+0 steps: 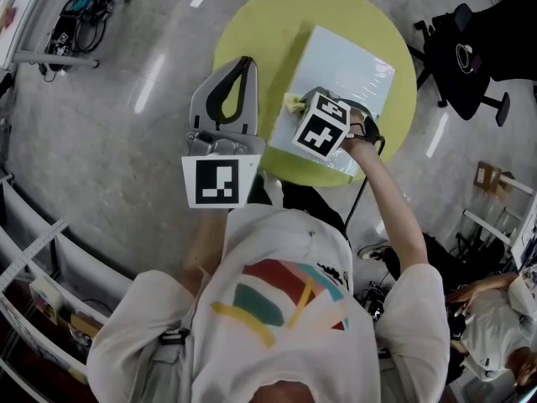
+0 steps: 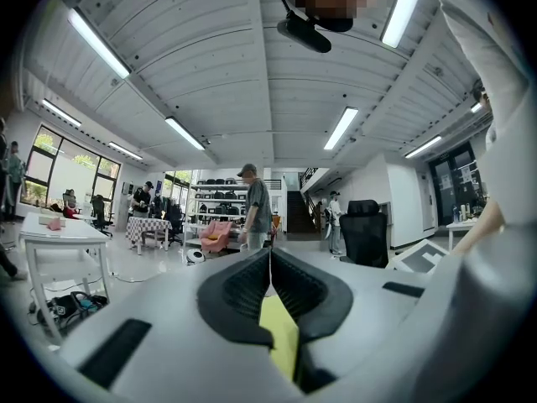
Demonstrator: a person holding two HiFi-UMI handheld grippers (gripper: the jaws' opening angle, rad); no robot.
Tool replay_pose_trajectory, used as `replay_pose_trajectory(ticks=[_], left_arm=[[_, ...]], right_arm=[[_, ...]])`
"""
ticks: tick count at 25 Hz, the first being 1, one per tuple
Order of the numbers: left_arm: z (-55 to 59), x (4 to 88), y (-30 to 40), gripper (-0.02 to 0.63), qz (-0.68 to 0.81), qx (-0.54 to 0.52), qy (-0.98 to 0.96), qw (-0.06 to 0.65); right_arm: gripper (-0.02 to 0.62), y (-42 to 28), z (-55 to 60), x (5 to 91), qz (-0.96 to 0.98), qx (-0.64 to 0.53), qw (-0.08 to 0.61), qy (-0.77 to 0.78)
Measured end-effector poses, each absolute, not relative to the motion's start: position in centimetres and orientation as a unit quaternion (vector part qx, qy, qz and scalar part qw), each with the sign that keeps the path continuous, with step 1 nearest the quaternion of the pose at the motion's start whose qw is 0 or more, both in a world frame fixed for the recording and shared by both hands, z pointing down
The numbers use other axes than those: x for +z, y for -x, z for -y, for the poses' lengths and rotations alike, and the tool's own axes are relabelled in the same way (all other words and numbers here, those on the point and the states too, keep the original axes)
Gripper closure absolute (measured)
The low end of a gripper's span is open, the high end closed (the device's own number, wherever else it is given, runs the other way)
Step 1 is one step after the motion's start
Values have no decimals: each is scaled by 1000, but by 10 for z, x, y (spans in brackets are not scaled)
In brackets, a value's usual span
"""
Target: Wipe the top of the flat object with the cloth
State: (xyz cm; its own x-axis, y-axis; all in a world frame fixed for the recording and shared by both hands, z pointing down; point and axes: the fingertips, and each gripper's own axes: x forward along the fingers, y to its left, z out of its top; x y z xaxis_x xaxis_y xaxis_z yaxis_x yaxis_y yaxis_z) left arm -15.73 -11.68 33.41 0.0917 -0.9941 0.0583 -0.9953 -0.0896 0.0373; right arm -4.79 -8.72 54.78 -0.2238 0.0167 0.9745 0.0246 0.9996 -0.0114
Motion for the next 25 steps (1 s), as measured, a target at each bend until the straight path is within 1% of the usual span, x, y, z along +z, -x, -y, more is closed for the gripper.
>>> replay_pose_trajectory(ticks=[15, 25], left_arm=[[119, 333, 155, 589, 659, 10, -752, 29], [119, 335, 154, 589, 640, 6, -767, 36]], right_arm=[[569, 42, 0, 547, 776, 20, 627, 65], [569, 45, -19, 548, 781, 55, 620, 46]])
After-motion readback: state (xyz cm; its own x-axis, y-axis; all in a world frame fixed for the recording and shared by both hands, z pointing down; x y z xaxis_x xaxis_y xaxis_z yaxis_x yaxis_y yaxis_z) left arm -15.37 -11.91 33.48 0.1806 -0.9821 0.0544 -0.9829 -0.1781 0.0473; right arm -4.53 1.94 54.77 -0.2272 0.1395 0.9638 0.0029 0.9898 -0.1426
